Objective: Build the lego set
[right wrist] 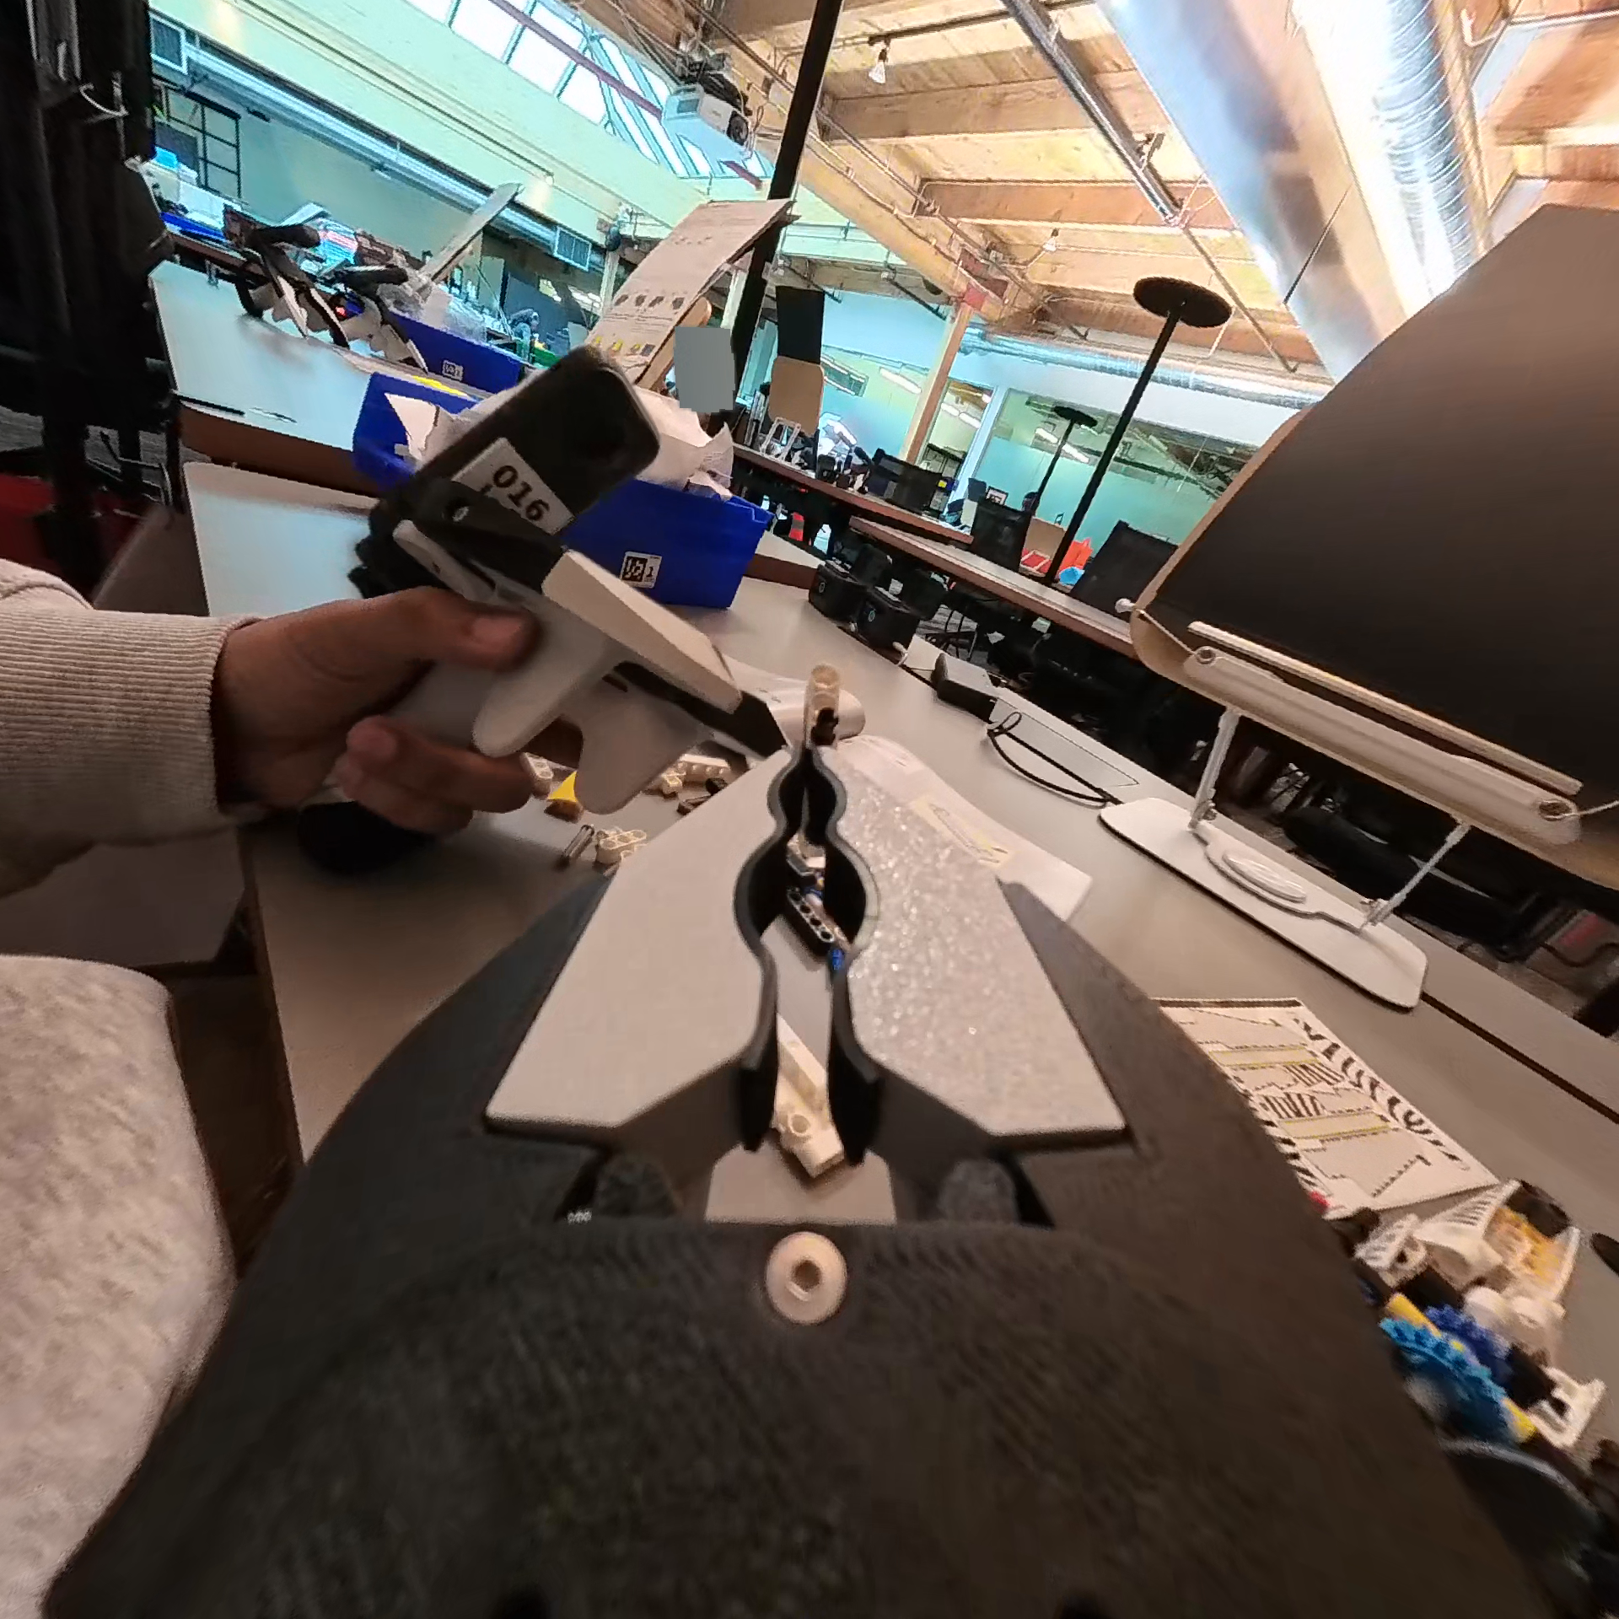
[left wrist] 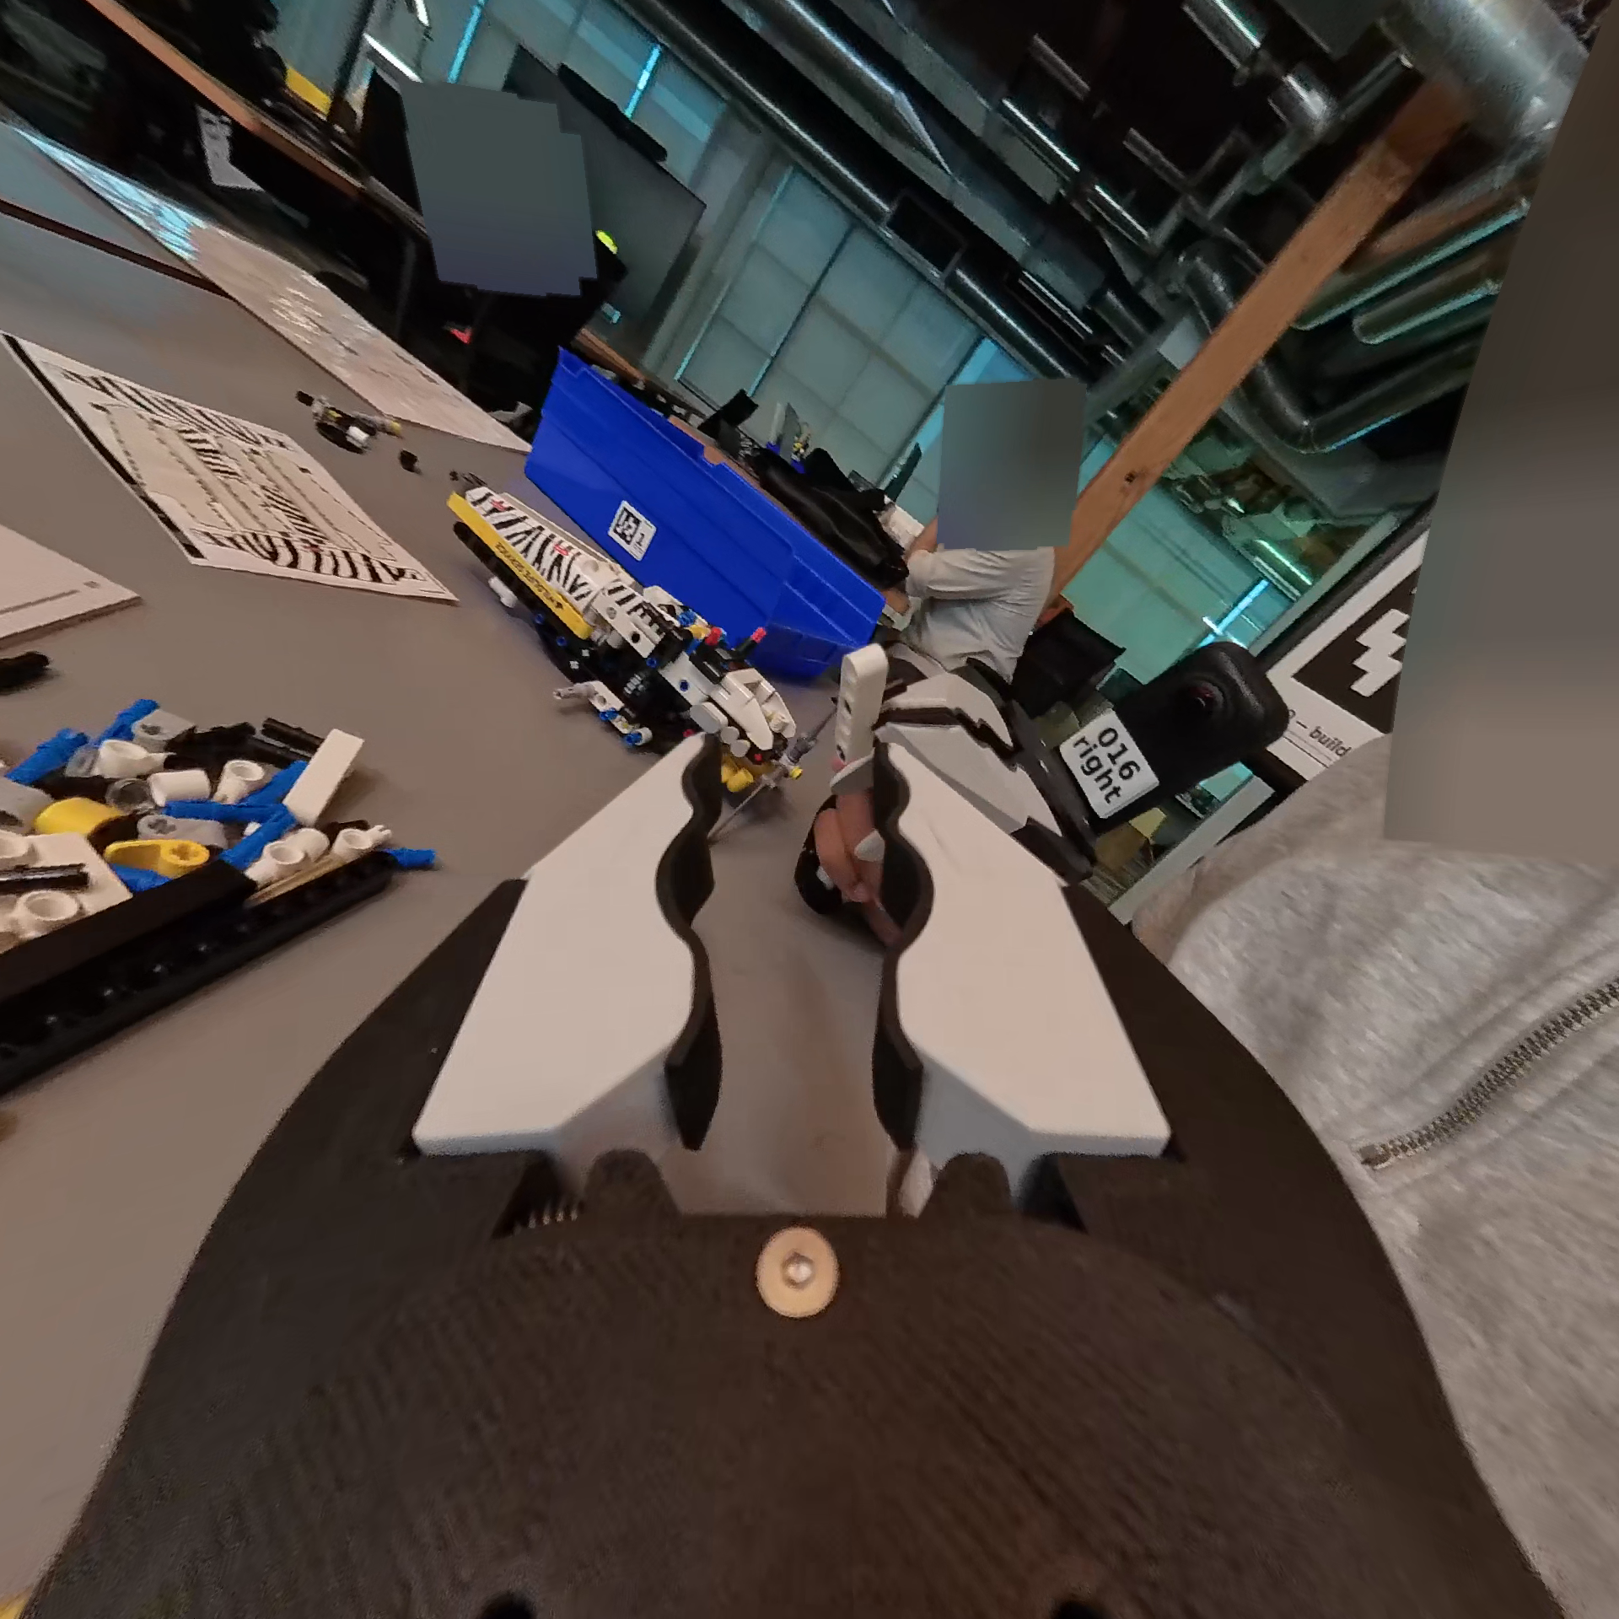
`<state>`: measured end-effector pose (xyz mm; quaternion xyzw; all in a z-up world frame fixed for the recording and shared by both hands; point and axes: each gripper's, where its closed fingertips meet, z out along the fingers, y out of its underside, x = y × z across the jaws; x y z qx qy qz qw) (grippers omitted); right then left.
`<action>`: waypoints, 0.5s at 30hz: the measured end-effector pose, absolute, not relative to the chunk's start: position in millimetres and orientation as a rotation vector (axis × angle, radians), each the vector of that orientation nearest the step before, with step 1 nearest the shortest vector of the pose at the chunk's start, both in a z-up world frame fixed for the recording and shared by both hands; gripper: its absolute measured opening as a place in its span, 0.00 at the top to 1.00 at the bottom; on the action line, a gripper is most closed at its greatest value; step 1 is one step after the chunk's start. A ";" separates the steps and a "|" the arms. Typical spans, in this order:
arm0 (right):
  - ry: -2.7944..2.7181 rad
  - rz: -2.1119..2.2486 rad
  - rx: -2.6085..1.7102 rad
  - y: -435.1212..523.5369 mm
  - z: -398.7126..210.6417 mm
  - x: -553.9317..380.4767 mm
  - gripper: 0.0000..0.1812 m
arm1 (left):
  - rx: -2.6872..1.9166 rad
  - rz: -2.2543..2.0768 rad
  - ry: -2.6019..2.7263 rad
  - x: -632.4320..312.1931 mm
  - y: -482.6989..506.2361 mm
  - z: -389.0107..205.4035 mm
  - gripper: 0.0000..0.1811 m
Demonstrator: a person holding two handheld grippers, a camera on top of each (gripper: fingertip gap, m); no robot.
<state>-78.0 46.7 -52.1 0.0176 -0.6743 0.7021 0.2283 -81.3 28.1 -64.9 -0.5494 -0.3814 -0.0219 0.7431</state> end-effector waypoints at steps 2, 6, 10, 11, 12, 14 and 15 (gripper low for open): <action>-1.864 1.925 0.056 45.5 -53.2 -77.5 1.00 | -1.211 -0.062 -0.825 -79.9 30.5 -64.9 0.82; -1.879 1.907 0.081 42.3 -55.6 -75.6 1.00 | -1.198 -0.075 -0.814 -79.0 29.7 -63.4 0.83; -1.904 1.879 0.115 37.4 -59.4 -73.3 1.00 | -1.180 -0.086 -0.800 -77.9 28.4 -61.0 0.87; -1.909 1.869 0.123 36.1 -60.5 -72.7 1.00 | -1.178 -0.085 -0.797 -77.5 28.3 -60.4 0.87; -1.917 1.856 0.130 34.9 -61.9 -72.2 1.00 | -1.177 -0.084 -0.794 -77.2 28.1 -60.0 0.87; -1.931 1.829 0.147 32.4 -64.9 -71.1 1.00 | -1.175 -0.085 -0.793 -77.1 27.9 -59.9 0.87; -1.937 1.816 0.157 31.1 -66.2 -70.5 1.00 | -1.175 -0.086 -0.796 -77.4 27.9 -60.1 0.87</action>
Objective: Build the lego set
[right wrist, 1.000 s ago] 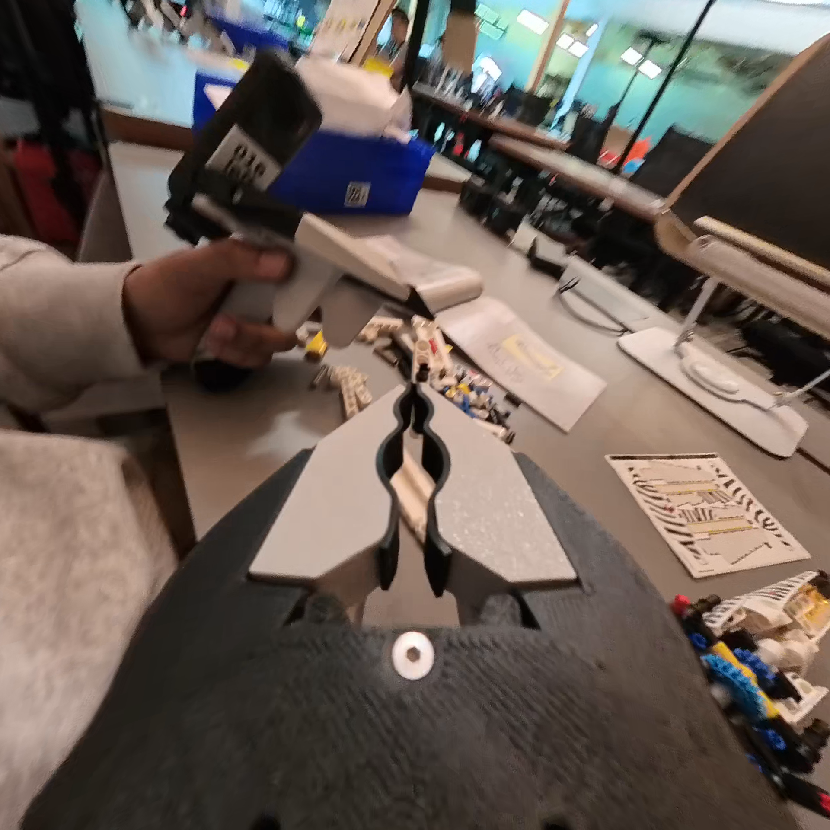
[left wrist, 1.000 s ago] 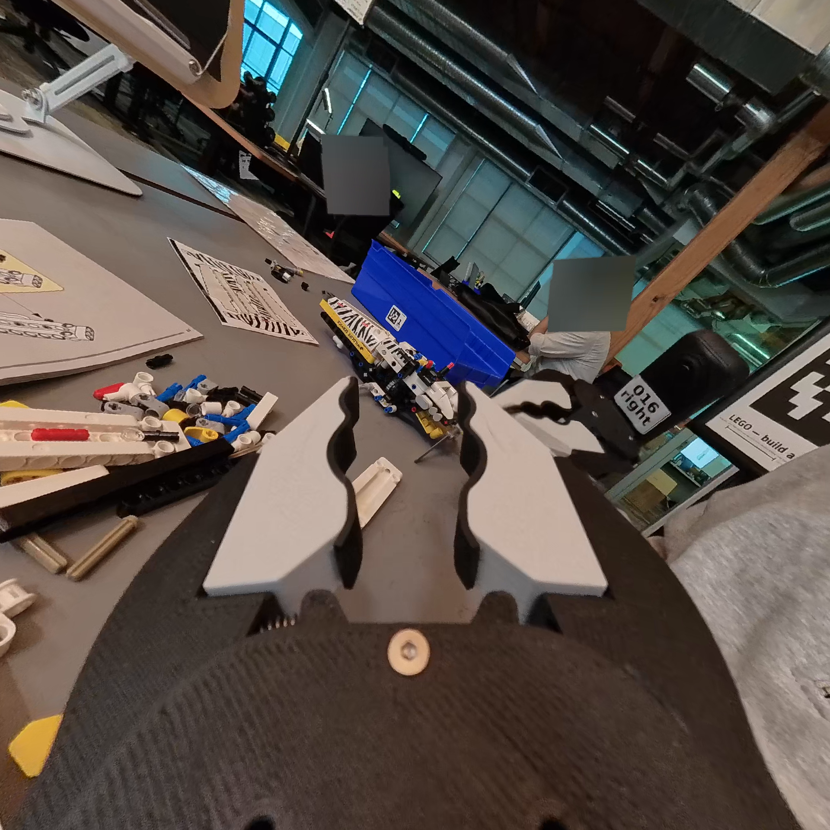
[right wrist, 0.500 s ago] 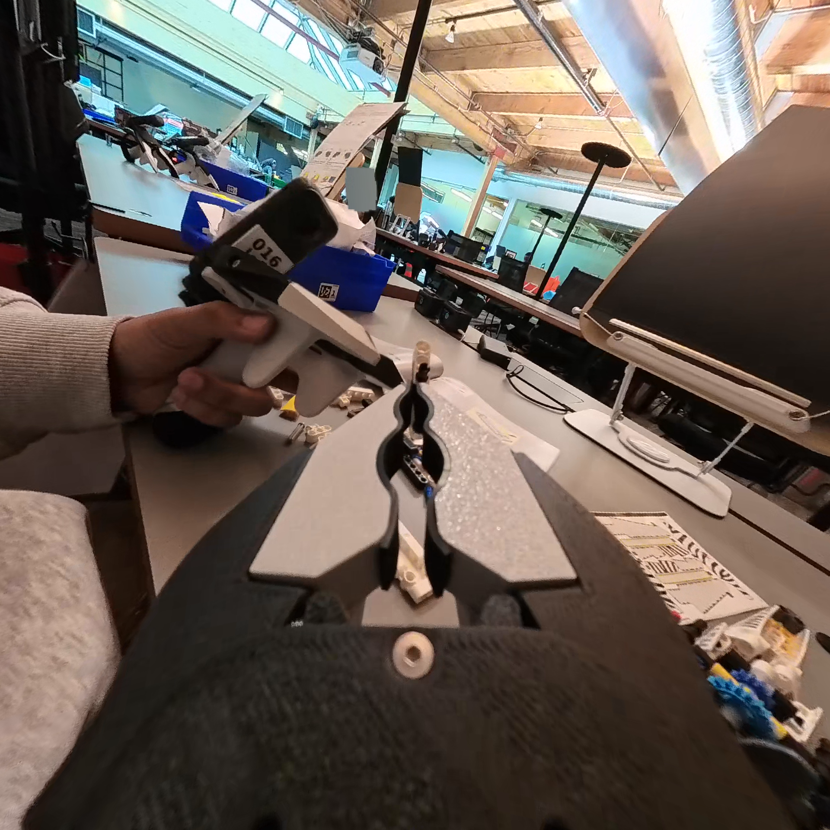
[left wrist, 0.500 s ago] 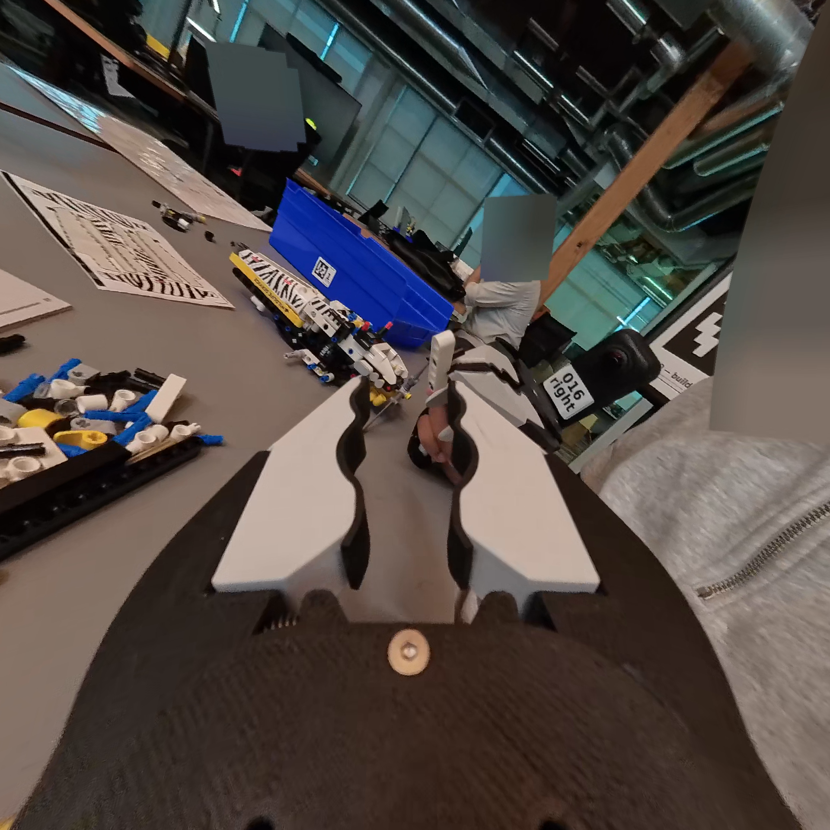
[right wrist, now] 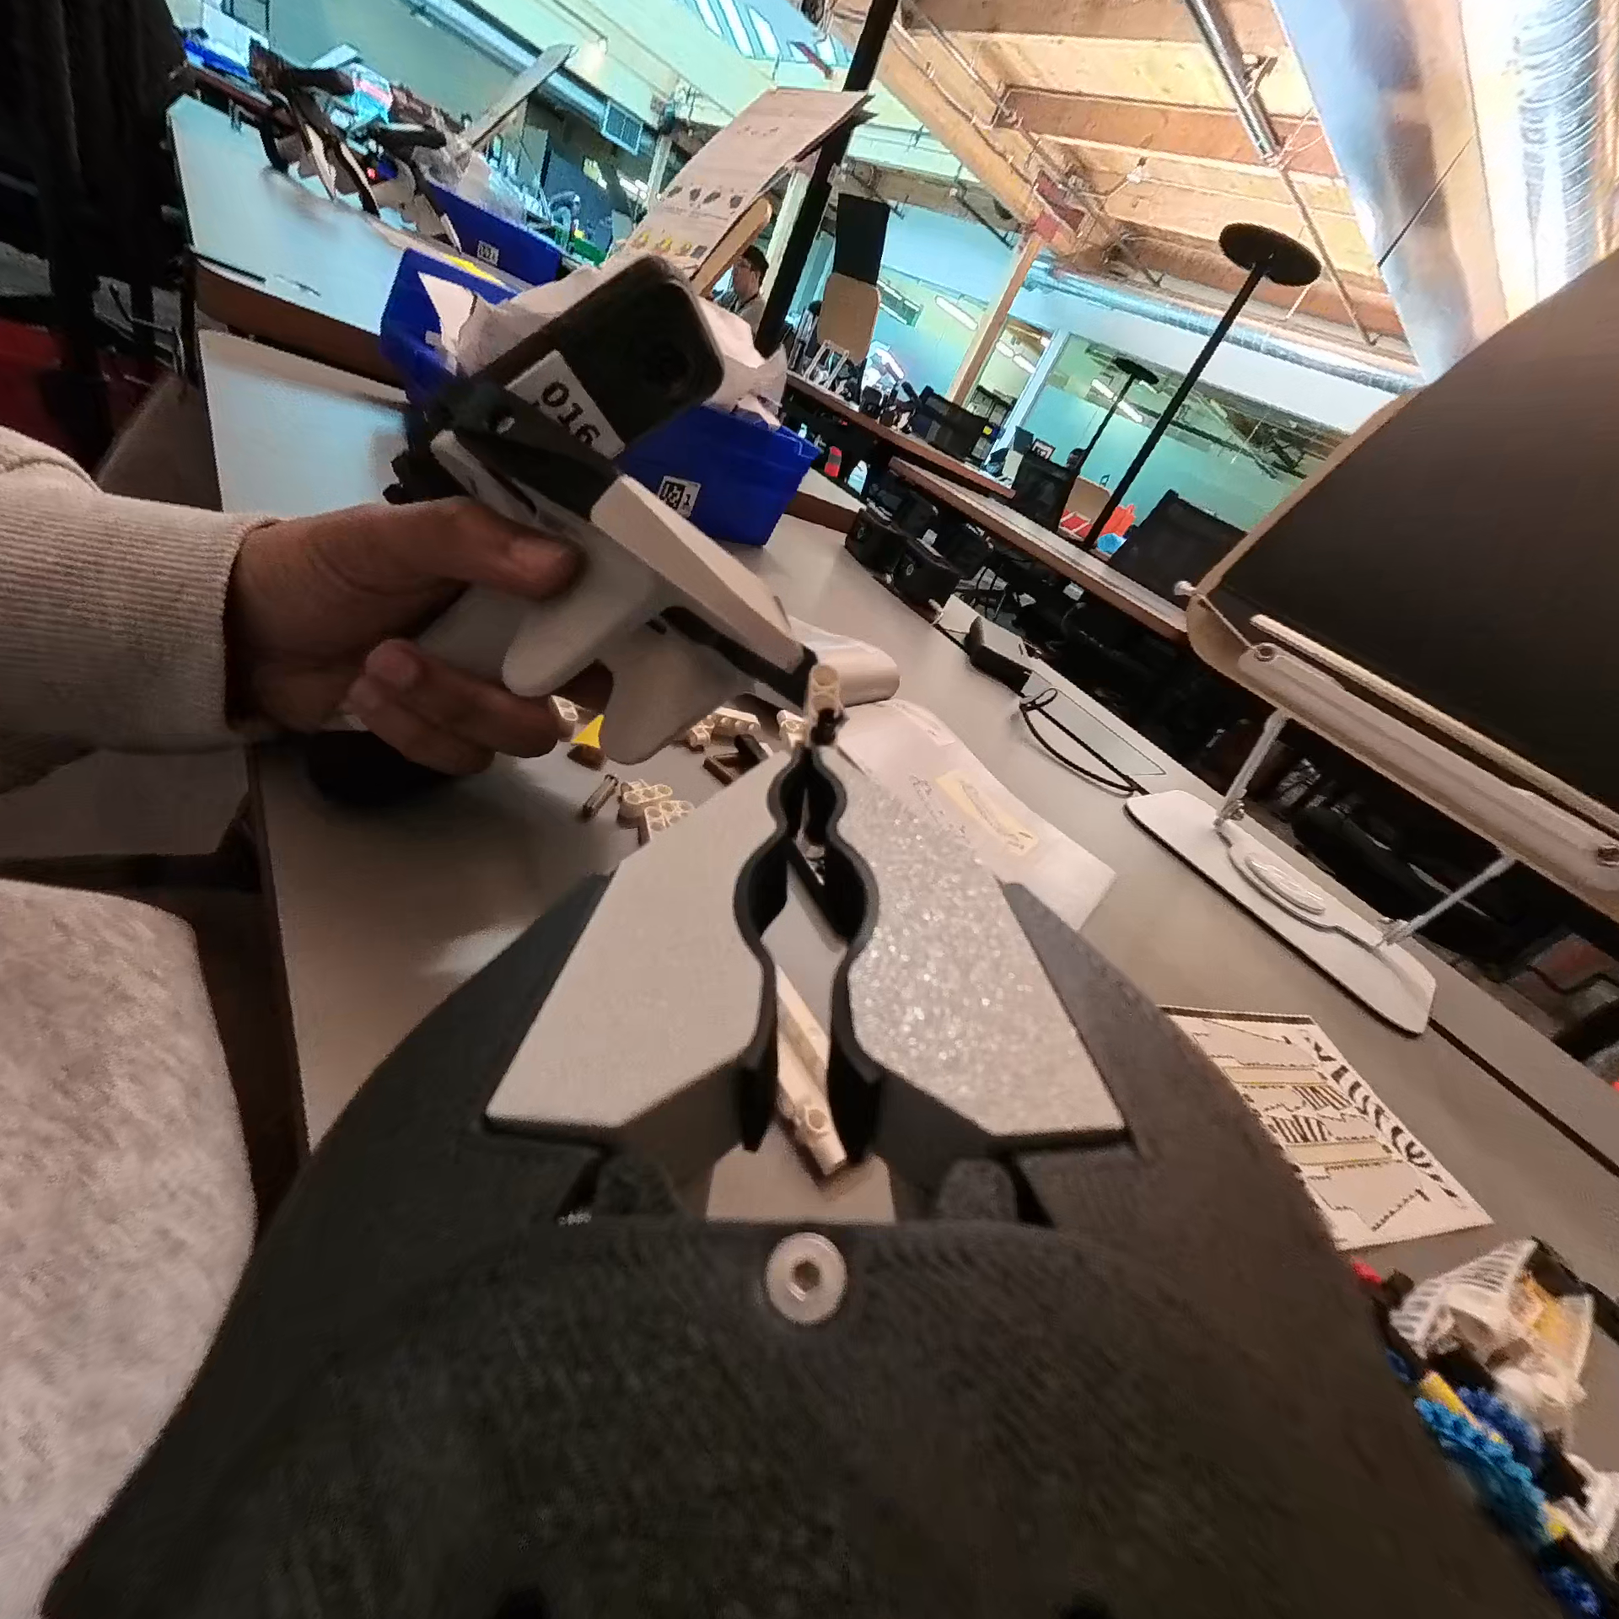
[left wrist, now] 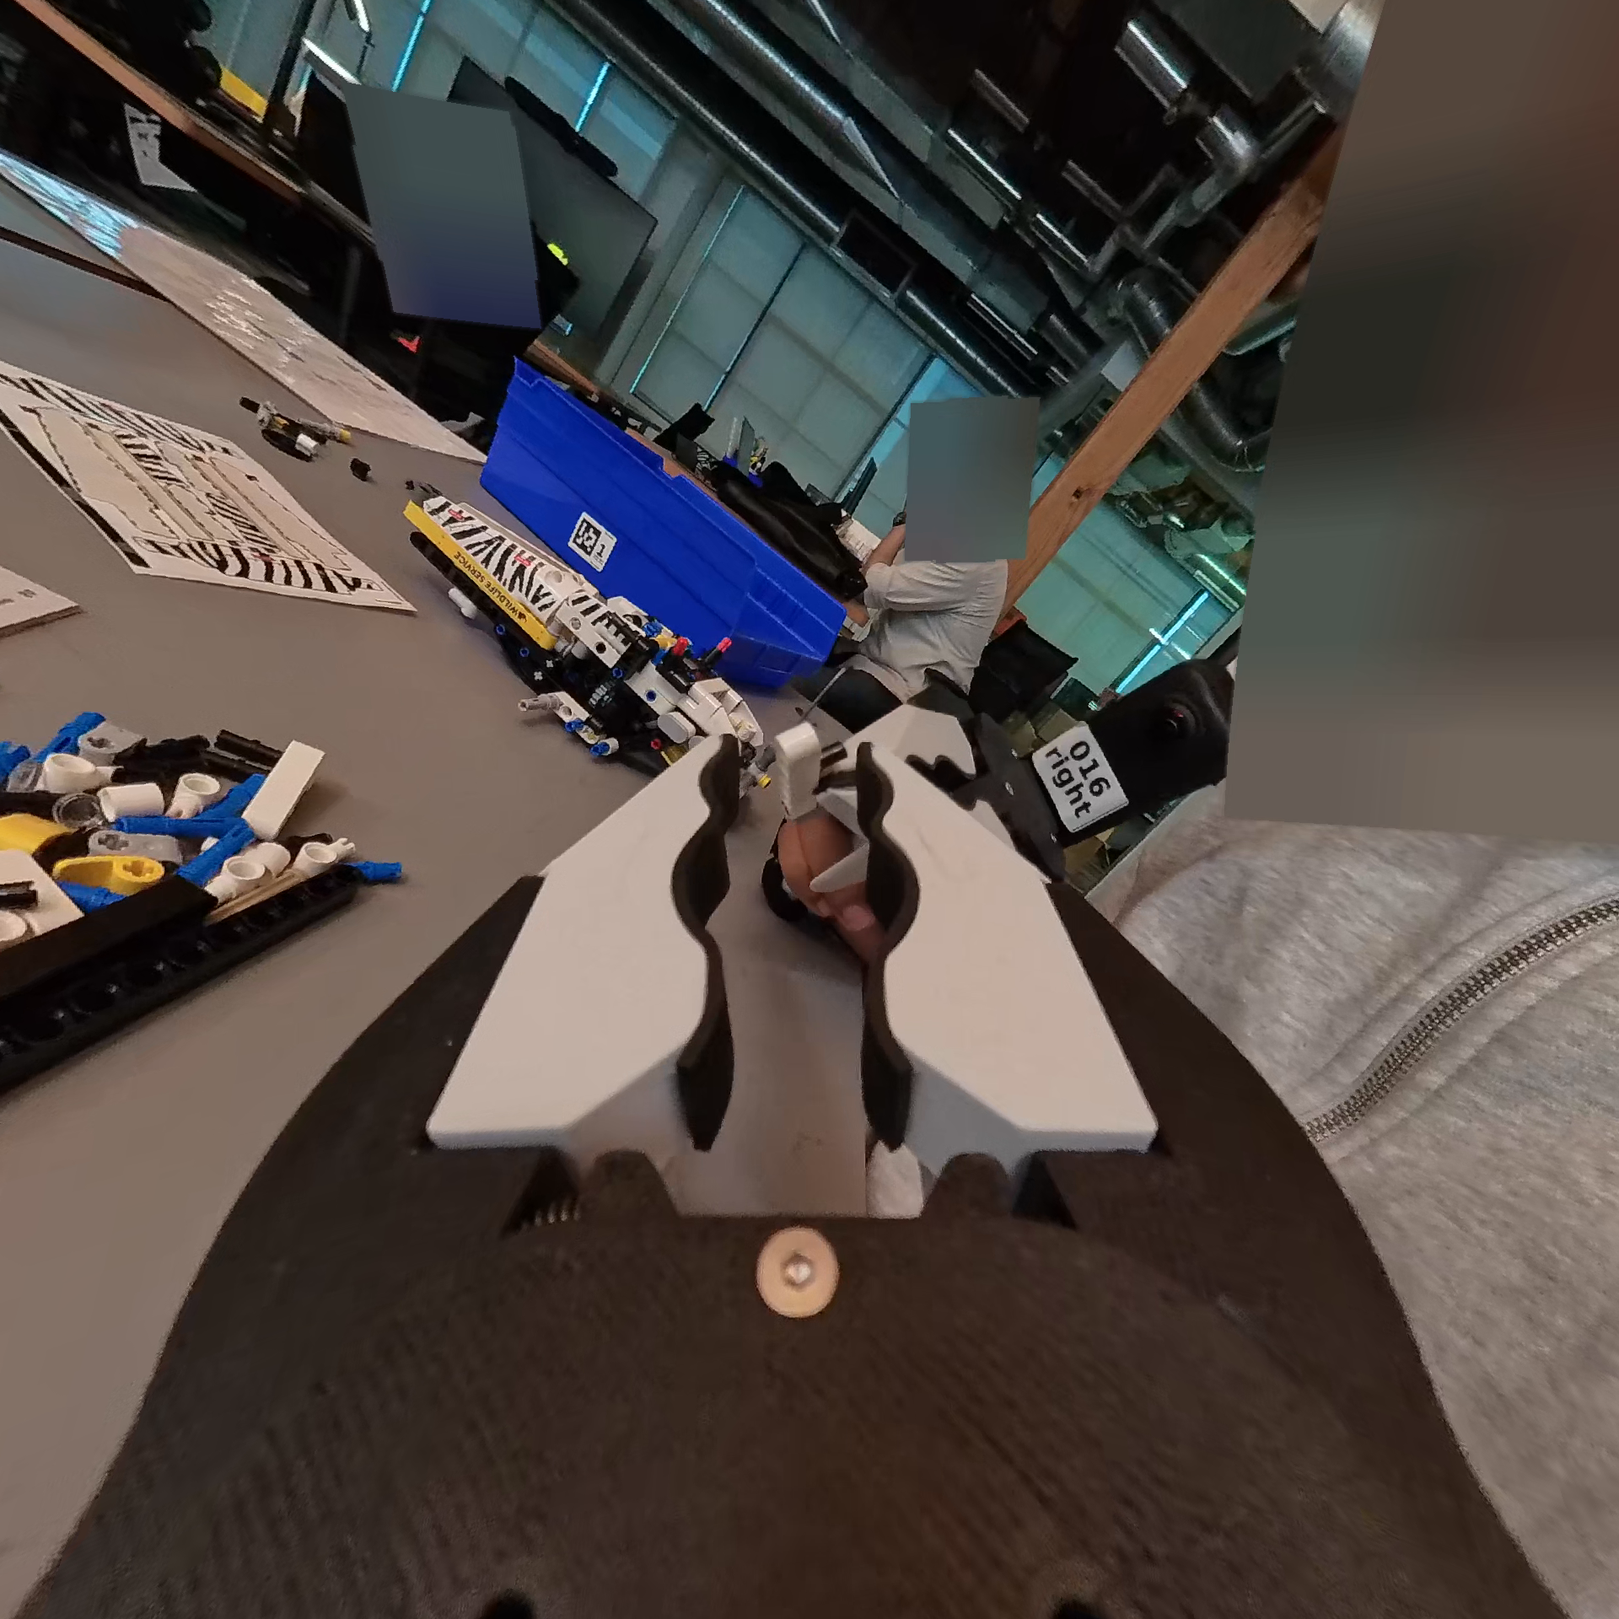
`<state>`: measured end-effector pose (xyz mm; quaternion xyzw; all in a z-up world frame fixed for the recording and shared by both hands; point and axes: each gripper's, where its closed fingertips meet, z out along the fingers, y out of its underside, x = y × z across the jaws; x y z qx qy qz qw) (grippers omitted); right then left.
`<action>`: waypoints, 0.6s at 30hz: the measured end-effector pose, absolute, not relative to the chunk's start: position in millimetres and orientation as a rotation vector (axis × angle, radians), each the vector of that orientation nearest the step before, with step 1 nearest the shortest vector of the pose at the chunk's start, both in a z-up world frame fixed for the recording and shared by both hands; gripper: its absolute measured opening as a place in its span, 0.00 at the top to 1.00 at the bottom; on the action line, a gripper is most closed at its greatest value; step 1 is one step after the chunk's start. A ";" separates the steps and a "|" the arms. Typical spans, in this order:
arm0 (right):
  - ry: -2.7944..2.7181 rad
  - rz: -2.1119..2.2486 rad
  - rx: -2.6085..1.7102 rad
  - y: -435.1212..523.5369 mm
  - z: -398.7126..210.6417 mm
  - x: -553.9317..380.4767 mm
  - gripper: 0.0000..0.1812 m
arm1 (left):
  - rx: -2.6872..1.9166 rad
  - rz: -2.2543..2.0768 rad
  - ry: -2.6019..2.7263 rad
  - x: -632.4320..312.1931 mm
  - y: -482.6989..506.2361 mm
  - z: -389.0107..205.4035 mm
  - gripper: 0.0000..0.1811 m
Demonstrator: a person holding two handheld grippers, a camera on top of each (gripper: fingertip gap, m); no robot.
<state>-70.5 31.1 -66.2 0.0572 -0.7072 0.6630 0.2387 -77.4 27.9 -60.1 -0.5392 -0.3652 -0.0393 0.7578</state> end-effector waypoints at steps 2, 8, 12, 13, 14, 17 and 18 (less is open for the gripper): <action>-1.942 1.787 0.181 28.5 -69.1 -68.7 1.00 | -1.182 -0.082 -0.800 -77.8 28.5 -61.0 0.86; -1.917 1.681 0.259 22.3 -76.7 -64.9 1.00 | -1.142 -0.085 -0.849 -84.6 21.7 -63.0 0.94; -1.875 1.608 0.291 20.7 -80.4 -65.9 1.00 | -1.113 -0.076 -0.858 -86.9 17.2 -61.5 0.96; -1.868 1.592 0.296 20.5 -81.3 -66.4 1.00 | -1.118 -0.072 -0.863 -87.3 17.7 -62.2 0.94; -1.861 1.578 0.299 20.2 -81.9 -66.9 1.00 | -1.124 -0.068 -0.867 -87.8 18.2 -62.9 0.92; -1.840 1.537 0.297 20.6 -83.4 -70.1 1.00 | -1.135 -0.056 -0.885 -89.5 18.7 -65.1 0.89; -1.834 1.530 0.296 20.7 -83.4 -70.9 1.00 | -1.136 -0.051 -0.900 -91.1 18.0 -66.5 0.88</action>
